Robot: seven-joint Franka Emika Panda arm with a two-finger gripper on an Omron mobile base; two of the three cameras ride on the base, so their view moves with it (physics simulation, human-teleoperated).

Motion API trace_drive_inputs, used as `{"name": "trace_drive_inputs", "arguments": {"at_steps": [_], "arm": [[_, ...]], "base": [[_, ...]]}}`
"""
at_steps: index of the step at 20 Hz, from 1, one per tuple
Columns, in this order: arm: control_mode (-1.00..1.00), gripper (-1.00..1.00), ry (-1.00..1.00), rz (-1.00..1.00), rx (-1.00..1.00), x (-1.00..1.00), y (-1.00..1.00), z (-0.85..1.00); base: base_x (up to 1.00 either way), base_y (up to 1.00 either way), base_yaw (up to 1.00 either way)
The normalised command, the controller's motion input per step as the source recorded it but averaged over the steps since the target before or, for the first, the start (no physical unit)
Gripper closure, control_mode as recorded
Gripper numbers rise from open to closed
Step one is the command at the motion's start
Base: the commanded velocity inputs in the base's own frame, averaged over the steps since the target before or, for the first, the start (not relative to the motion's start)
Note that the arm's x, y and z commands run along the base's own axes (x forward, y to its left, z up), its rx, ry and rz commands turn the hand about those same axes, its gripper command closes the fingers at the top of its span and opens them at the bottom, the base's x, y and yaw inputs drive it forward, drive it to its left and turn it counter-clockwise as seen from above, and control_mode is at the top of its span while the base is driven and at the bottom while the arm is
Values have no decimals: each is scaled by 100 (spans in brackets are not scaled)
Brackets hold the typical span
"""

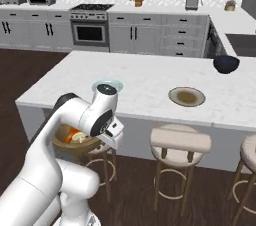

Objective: Pick the chicken drumstick and mushroom from their plates and place them in the bowl. Then put the bowl in the fridge.

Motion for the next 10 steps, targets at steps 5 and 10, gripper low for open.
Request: {"name": "trace_drive_inputs", "arguments": {"at_steps": [5, 10], "arm": [[100, 100, 0, 0, 0, 0, 0, 0], [100, 100, 0, 0, 0, 0, 0, 0]], "base": [[14, 100, 0], [41, 100, 0]]}}
